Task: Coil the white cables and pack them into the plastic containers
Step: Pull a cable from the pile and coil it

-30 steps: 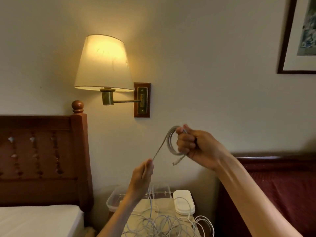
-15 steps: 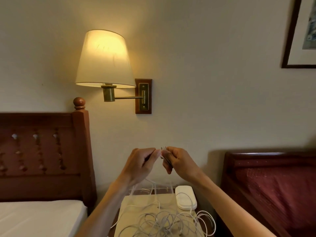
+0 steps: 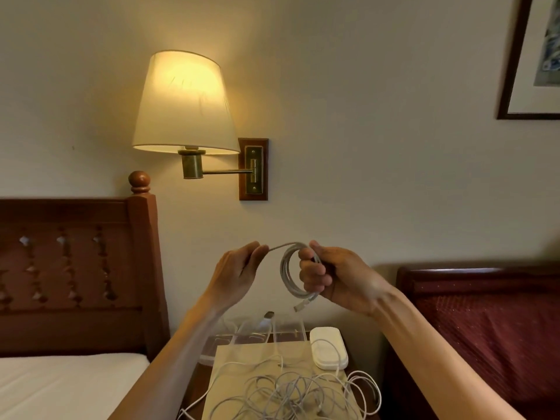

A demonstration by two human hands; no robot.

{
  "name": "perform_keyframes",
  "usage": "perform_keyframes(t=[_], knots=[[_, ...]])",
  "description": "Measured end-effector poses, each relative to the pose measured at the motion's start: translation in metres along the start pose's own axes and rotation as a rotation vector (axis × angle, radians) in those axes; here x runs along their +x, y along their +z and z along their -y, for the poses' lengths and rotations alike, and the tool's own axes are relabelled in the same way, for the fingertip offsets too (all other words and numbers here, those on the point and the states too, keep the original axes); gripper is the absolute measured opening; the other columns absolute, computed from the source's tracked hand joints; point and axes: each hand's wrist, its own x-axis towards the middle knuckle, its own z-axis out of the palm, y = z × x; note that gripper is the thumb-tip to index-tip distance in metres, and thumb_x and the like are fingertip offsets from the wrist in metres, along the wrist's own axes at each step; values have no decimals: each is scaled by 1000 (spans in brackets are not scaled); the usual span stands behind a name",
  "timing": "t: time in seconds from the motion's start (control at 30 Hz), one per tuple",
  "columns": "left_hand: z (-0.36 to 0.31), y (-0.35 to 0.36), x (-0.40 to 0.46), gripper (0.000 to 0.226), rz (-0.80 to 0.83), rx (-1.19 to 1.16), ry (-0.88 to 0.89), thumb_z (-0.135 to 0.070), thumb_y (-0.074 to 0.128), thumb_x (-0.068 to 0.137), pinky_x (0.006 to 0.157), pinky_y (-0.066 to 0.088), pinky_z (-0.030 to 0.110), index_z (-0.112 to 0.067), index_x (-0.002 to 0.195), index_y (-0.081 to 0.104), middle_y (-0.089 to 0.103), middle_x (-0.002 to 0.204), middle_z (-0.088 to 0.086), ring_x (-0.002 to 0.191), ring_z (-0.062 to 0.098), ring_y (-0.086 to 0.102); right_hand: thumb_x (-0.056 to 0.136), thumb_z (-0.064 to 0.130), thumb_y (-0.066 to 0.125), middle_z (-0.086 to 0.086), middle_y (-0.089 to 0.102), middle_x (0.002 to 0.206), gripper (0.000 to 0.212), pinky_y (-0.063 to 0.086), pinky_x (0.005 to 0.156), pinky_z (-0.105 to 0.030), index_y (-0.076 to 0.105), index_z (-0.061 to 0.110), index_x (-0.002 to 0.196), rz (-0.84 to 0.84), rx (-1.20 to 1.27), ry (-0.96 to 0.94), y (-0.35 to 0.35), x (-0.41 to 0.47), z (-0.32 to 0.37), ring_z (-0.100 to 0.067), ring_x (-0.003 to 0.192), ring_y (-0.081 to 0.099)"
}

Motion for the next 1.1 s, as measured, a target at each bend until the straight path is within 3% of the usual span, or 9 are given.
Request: perform_keyframes(t=[0.23,0.33,0.37,0.43,0.53,0.63,0.73,1.0,1.1], knots=[[44,8,-55,34,-16,24,-292,-48,35,95,48,32,24,-26,74,50,46,56,-7,48,7,41,104,27,32,5,37,52,32,37,48,-20,51,11,84,-111,74,-215,2,-8,33,-8,44,36],[22,17,-68,36,386,260,-382,-45,35,101,64,50,41,-24,89,62,66,74,-1,67,17,62,105,25,34,1,45,55,32,45,50,-23,53,8,84,-247,-37,-261,1,-2,34,-12,47,45],[0,20,-67,42,555,362,-331,-49,33,101,70,51,39,-22,89,62,69,82,3,76,22,65,105,25,35,-2,50,58,33,48,54,-24,54,8,84,-287,-136,-274,0,1,30,-14,50,49],[-48,17,-61,46,682,376,-127,-52,31,101,65,47,32,-25,77,60,66,77,0,67,15,60,105,28,37,-5,60,63,36,51,62,-28,58,7,84,-389,-487,-317,-4,7,16,-18,57,58],[-91,-10,-38,46,441,233,109,-48,35,102,52,34,21,-26,63,47,52,55,0,49,13,49,103,28,40,-3,67,63,36,51,63,-30,61,7,83,-417,-871,-303,-6,6,-3,-18,57,63],[-81,-35,-10,47,163,337,248,-53,34,100,48,29,13,-24,69,54,40,47,-13,42,6,43,103,27,41,0,62,58,36,47,59,-26,60,6,81,-291,-1019,-264,-1,2,-19,-15,52,57],[-68,-39,6,43,139,338,310,-56,40,97,51,35,11,-26,77,63,45,55,-21,49,1,49,104,24,39,5,51,56,36,39,53,-22,61,8,80,-269,-1001,-283,11,-1,-24,-9,50,44],[-54,-26,-1,29,185,-179,-4,-38,47,97,56,34,19,-16,81,60,50,64,-8,58,5,42,106,19,33,5,30,49,42,23,45,-22,54,9,71,-305,-619,-143,16,4,-15,-10,45,23],[-40,-20,-10,20,223,-222,-90,-24,46,101,59,42,34,-16,93,63,56,72,4,64,18,51,104,18,30,6,26,49,42,17,45,-23,51,10,69,-300,-440,-91,12,4,-11,-10,46,18]])
